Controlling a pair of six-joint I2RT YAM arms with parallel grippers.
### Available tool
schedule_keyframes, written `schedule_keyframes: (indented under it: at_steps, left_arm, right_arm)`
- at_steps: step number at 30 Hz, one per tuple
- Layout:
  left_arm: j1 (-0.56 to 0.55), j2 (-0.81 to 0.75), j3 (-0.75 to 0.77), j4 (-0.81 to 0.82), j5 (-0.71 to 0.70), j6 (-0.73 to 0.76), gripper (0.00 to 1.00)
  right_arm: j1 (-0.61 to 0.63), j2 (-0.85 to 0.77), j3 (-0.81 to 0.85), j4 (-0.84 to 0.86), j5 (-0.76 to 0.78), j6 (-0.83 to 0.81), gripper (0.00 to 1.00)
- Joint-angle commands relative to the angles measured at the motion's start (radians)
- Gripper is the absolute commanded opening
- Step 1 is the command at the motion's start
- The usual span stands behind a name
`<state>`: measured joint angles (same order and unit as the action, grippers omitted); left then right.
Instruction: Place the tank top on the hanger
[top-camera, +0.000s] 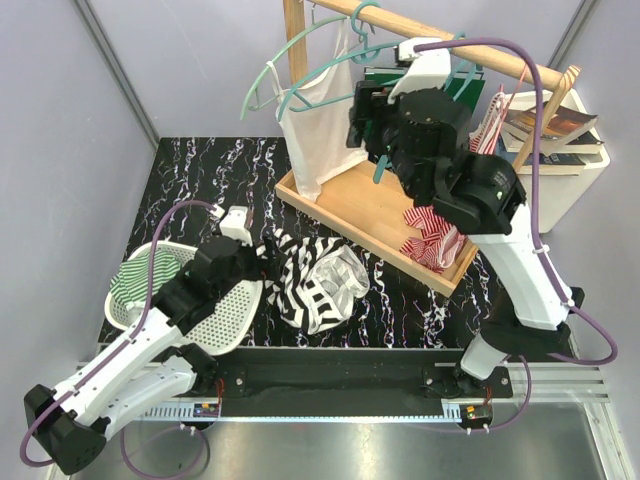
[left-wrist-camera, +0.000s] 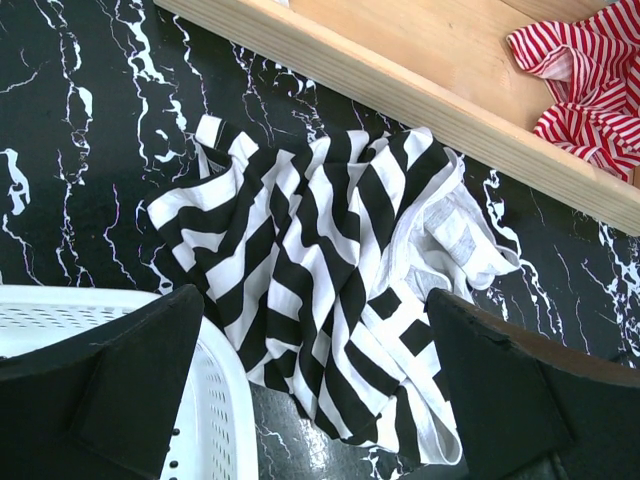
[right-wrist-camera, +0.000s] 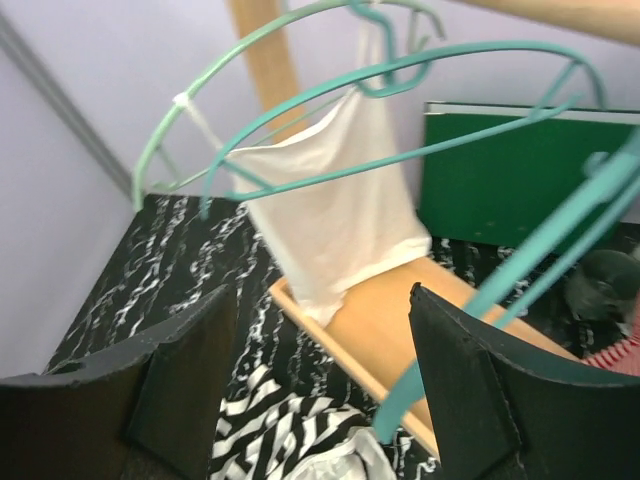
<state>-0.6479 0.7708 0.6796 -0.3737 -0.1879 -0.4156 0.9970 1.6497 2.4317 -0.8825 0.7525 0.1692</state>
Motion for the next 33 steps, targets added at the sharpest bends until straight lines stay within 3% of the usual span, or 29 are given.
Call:
schedule_keyframes:
  at_steps: [1, 10, 15, 20, 33]
  left_arm:
    - [0.001, -0.021, -0.005, 0.007, -0.012, -0.002, 0.99]
    - [0.002, -0.044, -0.012, 0.001, -0.004, -0.009, 0.99]
    - [-0.001, -0.054, -0.015, 0.001, 0.002, -0.009, 0.99]
    - [-0.009, -0.062, -0.020, 0.001, -0.007, -0.011, 0.99]
    - [-0.019, -0.061, -0.023, 0.001, -0.018, -0.011, 0.99]
  right_arm:
    - [-0.076, 0.038, 0.078, -0.142, 0.047, 0.019, 0.77]
    - [-0.287, 0.028, 0.000, -0.162, -0.053, 0.116, 0.75]
    - [-0.360, 0.113, 0.069, -0.168, -0.062, 0.104, 0.73]
    - [-0.379, 0.142, 0.110, -0.209, -0.053, 0.122, 0.69]
    - [-0.377, 0.056, 0.015, -0.277, 0.036, 0.133, 0.56]
